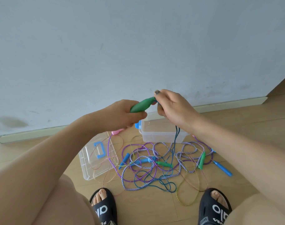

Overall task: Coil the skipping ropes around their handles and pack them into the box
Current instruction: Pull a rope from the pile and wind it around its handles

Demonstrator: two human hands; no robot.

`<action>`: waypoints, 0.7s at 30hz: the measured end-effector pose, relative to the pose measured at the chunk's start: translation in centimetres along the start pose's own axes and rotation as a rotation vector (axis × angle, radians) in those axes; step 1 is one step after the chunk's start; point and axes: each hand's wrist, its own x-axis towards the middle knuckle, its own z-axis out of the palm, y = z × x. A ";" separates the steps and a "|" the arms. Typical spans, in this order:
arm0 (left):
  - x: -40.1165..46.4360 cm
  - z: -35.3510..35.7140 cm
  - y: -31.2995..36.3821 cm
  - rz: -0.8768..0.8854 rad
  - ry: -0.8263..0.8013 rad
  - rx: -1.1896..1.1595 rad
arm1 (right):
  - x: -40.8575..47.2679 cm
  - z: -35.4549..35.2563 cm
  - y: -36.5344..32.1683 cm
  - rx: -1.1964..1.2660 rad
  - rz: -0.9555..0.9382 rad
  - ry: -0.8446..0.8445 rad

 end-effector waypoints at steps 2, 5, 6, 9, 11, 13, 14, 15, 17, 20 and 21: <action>-0.2 0.0 0.6 0.017 -0.082 -0.344 | -0.3 0.3 -0.1 -0.142 -0.245 0.190; 0.0 -0.8 0.8 0.003 -0.008 -0.659 | -0.9 0.9 0.0 -0.608 -0.453 0.290; 0.0 -1.0 0.7 -0.018 0.027 -0.698 | -1.2 1.1 0.3 -0.757 -0.469 0.285; 0.4 -0.5 -0.5 -0.120 0.108 -0.592 | -1.6 2.5 1.0 -1.038 -0.447 0.119; 0.8 0.5 -1.3 -0.168 0.188 -0.154 | -1.7 3.2 1.1 -1.137 -0.485 0.041; 1.2 1.3 -1.8 -0.139 0.199 0.322 | -2.0 3.5 0.9 -1.148 -0.529 -0.097; 1.2 1.6 -1.8 -0.107 0.175 0.434 | -2.0 3.3 1.0 -1.147 -0.546 -0.146; 1.2 1.7 -1.9 -0.078 0.140 0.503 | -2.1 2.8 0.8 -1.131 -0.528 -0.196; 0.9 2.1 -1.5 -0.012 0.107 0.646 | -2.3 1.9 0.3 -1.020 -0.480 -0.242; 0.5 3.3 -0.8 0.125 0.075 0.872 | -3.0 0.9 -0.1 -0.811 -0.381 -0.309; 0.4 3.7 -0.8 0.173 0.068 0.903 | -3.1 0.6 -0.1 -0.736 -0.350 -0.333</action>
